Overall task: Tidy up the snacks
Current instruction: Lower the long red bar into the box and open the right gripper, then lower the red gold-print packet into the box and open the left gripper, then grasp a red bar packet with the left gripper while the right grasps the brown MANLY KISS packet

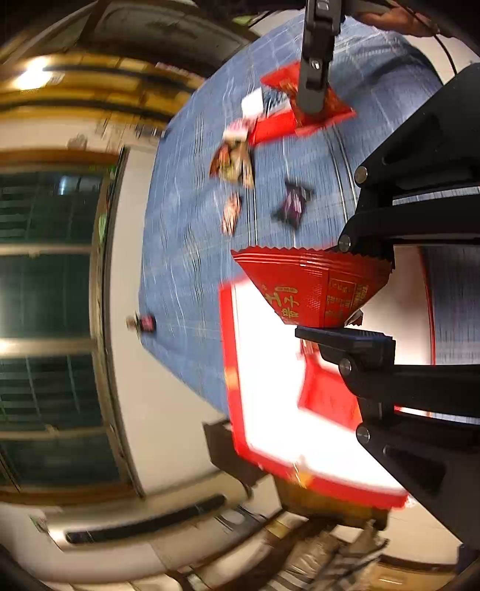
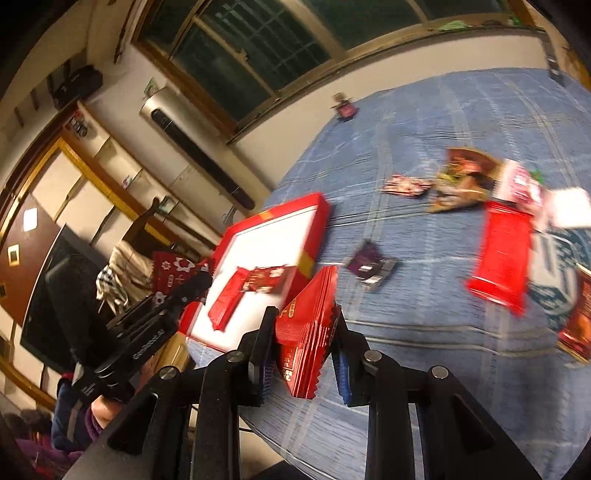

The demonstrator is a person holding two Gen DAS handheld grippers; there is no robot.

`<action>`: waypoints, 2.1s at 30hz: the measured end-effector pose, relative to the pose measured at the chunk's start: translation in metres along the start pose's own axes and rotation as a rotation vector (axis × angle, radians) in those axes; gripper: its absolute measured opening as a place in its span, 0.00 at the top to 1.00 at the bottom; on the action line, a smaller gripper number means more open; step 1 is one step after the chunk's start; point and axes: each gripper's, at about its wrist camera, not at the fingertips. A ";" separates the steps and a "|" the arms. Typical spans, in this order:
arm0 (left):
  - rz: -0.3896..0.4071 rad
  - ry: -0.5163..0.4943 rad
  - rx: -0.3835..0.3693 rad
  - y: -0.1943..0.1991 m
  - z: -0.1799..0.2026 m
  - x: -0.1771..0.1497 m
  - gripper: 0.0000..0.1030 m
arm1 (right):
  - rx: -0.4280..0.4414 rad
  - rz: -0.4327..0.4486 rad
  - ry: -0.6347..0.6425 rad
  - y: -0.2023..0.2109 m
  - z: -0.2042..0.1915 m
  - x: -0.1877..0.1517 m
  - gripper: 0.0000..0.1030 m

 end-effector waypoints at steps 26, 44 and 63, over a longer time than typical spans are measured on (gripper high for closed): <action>-0.039 0.070 0.027 -0.022 -0.078 -0.032 0.81 | 0.046 -0.069 0.088 -0.114 -0.077 0.009 0.64; -0.051 -0.156 -0.198 -0.021 0.068 0.005 0.58 | -0.169 0.182 -0.193 0.039 0.101 0.004 0.53; -0.226 -0.227 -0.335 -0.101 0.207 0.056 0.36 | -0.519 0.176 -0.195 0.087 0.179 0.001 0.39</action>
Point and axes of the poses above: each gripper's, at about its wrist camera, not at the fingertips, and y roughly against the way its jaws point, z to its right, x to its top, and after that the axes turned 9 degrees about -y, right-handed
